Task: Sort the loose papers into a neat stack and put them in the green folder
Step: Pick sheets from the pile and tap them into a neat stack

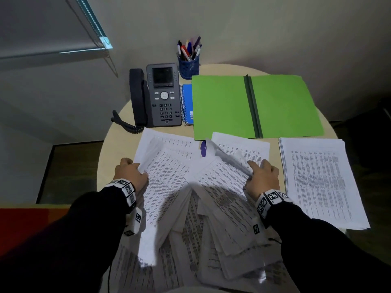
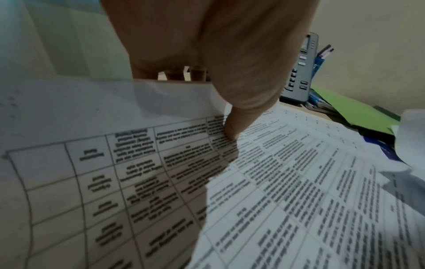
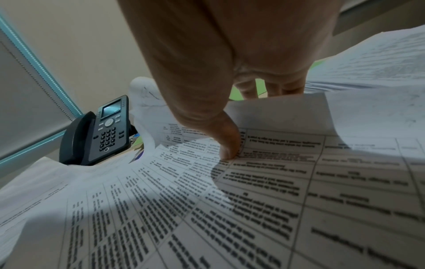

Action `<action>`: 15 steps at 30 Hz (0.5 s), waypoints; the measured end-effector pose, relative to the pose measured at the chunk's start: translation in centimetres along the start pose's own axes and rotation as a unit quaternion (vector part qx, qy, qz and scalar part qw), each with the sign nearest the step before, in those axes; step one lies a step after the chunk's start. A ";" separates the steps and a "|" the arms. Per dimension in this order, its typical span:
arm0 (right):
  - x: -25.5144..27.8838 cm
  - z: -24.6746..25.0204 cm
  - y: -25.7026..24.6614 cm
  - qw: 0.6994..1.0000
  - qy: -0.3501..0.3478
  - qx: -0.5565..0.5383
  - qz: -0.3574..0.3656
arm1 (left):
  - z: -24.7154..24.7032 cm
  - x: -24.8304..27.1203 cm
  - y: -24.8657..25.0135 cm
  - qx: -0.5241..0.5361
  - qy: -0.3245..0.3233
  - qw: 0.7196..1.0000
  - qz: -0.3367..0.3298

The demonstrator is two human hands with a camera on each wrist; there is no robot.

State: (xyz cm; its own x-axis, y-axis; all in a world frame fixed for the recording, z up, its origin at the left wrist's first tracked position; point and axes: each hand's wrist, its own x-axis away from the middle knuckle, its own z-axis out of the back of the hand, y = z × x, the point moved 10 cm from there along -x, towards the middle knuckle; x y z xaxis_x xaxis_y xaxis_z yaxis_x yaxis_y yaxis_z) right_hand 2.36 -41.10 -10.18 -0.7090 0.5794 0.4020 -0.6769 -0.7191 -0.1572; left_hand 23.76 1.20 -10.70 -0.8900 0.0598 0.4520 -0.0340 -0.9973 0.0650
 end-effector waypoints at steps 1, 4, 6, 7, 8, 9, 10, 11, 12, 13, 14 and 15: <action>0.0 -0.2 0.0 1.000 -0.011 -0.003 -0.001 | 0.0 0.1 0.3 -0.004 0.004 1.000 -0.011; 0.1 -0.5 0.0 1.000 -0.026 -0.002 0.004 | -0.1 1.1 0.8 0.009 0.015 1.000 -0.015; 0.2 -0.3 0.0 1.000 -0.015 0.001 0.005 | 0.0 1.6 1.2 0.007 0.033 0.999 -0.019; 0.2 -0.1 0.0 1.000 -0.009 0.003 0.006 | 0.1 1.9 1.3 0.006 0.043 0.999 -0.021; 0.3 0.0 0.0 1.000 -0.004 0.006 0.007 | 0.2 2.1 1.4 0.008 0.051 0.998 -0.020; 0.3 0.1 -0.1 1.000 0.000 0.010 0.009 | 0.3 2.3 1.5 0.011 0.057 0.998 -0.018; 0.3 0.1 -0.1 1.000 0.002 0.012 0.010 | 0.3 2.4 1.6 0.011 0.058 0.998 -0.013; 0.4 0.2 -0.1 1.000 0.005 0.013 0.011 | 0.4 2.4 1.6 0.009 0.059 0.998 -0.008; 0.5 0.3 -0.1 1.000 0.010 0.015 0.012 | 0.5 2.5 1.6 0.003 0.060 0.998 -0.004; 0.5 0.5 -0.2 1.000 0.019 0.016 0.014 | 0.7 2.4 1.6 -0.008 0.062 0.998 0.000; 0.7 0.8 -0.3 0.999 0.032 0.016 0.017 | 0.9 2.4 1.6 -0.022 0.064 0.998 0.003; 0.8 1.0 -0.3 0.999 0.046 0.015 0.019 | 1.1 2.4 1.6 -0.035 0.066 0.997 0.007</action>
State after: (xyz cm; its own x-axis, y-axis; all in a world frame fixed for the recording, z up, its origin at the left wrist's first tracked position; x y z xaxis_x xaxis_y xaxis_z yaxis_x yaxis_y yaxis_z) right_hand 2.22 -40.77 -8.87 -0.7497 0.5836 0.3121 -0.6442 -0.7515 -0.1423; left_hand 22.10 -0.18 -8.56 -0.9425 0.0444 0.3313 -0.0486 -0.9988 -0.0042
